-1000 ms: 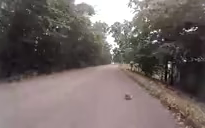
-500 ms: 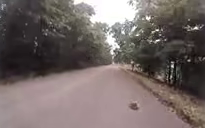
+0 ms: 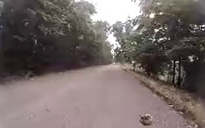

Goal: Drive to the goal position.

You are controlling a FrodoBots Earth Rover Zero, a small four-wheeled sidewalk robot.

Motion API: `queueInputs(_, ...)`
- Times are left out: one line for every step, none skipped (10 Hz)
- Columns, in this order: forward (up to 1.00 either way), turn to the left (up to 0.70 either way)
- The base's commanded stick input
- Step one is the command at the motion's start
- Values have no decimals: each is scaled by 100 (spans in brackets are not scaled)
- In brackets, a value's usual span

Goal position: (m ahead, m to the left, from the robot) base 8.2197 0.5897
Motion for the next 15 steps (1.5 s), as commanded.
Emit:
queueInputs(70,0)
queueInputs(70,0)
queueInputs(70,-12)
queueInputs(70,-29)
queueInputs(70,-35)
queueInputs(70,-35)
queueInputs(70,-24)
queueInputs(70,0)
queueInputs(70,0)
queueInputs(70,0)
queueInputs(70,0)
queueInputs(70,0)
queueInputs(70,0)
queueInputs(70,0)
queueInputs(70,0)
